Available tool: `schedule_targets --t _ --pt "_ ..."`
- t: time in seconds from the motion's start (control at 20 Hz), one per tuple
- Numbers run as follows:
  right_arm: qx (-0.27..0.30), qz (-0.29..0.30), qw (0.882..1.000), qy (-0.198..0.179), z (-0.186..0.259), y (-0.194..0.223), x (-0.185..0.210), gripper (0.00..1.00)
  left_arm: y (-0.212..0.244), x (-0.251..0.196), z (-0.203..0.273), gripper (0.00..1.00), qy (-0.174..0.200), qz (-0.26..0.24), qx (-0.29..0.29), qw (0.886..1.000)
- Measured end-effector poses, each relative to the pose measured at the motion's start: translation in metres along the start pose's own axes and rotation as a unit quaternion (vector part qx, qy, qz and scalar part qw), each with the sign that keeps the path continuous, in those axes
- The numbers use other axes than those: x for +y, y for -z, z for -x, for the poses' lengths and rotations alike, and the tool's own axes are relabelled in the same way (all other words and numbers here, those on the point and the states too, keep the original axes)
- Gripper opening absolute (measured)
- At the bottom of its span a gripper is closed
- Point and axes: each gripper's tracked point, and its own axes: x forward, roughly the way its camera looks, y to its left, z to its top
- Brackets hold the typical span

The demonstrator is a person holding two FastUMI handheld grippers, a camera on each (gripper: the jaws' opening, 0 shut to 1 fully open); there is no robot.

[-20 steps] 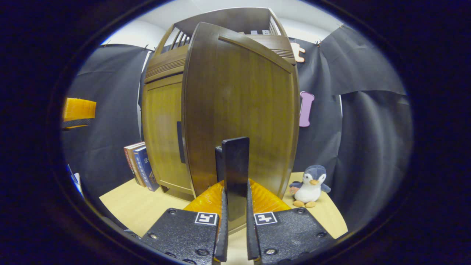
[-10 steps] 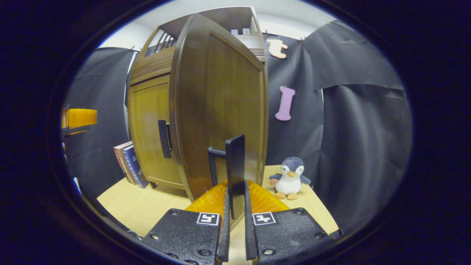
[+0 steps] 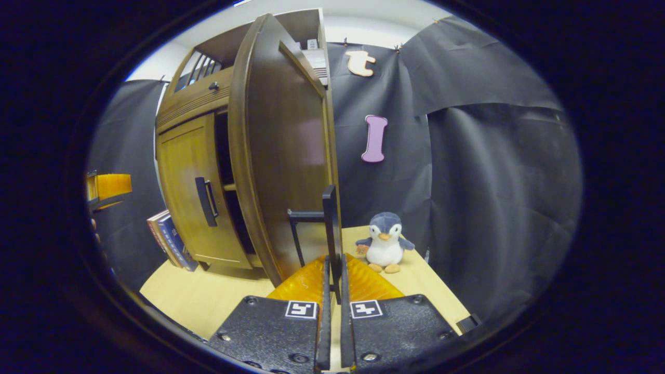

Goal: Open the right door of the double-door shoe cabinet with the right hand, and open the left door with the left hand.

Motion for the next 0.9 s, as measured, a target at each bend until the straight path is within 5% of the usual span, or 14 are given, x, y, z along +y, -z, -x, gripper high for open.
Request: schedule_targets --t 0.25,0.9 --pt "0.008 -0.013 0.999 0.034 0.004 -0.001 -0.031 0.01 0.003 -0.003 -0.009 0.95 0.005 0.0 0.005 1.0" --pt "-0.001 -0.028 0.997 0.077 0.033 -0.019 -0.073 0.04 0.018 0.017 -0.074 0.95 0.002 -0.019 0.017 1.0"
